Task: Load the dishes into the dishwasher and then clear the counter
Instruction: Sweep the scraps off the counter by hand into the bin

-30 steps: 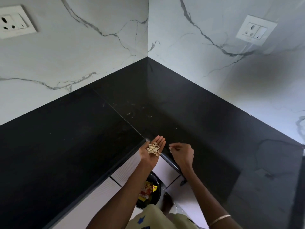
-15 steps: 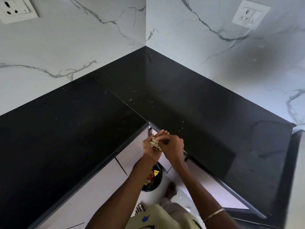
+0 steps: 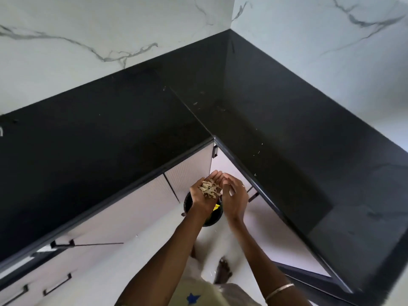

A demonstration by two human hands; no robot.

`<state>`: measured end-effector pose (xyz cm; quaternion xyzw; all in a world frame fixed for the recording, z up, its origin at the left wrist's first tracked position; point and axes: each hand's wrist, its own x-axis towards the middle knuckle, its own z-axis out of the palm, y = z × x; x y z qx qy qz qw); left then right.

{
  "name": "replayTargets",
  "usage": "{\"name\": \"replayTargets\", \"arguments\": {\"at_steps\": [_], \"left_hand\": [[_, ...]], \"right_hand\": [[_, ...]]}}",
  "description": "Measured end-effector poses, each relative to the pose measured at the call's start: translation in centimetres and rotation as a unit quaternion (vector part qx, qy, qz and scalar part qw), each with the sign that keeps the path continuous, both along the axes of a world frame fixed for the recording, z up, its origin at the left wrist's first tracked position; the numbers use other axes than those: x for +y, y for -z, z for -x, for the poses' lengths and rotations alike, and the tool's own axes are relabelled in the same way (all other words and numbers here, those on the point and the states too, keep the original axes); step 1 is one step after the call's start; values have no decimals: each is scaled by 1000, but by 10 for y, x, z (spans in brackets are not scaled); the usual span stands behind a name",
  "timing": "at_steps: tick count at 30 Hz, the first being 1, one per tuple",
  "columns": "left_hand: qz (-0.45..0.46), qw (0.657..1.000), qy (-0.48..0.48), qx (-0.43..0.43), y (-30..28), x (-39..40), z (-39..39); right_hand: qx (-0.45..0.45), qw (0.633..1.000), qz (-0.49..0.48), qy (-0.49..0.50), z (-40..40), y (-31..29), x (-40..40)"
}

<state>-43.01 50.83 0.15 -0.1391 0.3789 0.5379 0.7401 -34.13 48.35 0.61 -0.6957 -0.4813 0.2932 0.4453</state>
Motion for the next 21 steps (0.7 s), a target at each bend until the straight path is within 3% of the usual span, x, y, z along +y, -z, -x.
{"name": "replayTargets", "arguments": {"at_steps": [4, 9, 14, 16, 18, 21], "left_hand": [[42, 997, -62, 5, 43, -15, -3], [107, 990, -88, 36, 132, -17, -1], [128, 986, -84, 66, 267, 2, 5], [165, 979, -80, 88, 335, 10, 3], [201, 970, -47, 125, 367, 17, 1], [238, 945, -34, 222, 415, 26, -7]], "right_hand": [[23, 998, 38, -44, 9, 30, -6], [127, 986, 103, -28, 23, 127, -3], [178, 973, 149, 19, 46, 266, 15], [192, 966, 168, 45, 50, 335, 23], [210, 958, 185, 57, 50, 380, 34], [140, 957, 255, -2, 48, 467, 42]]}}
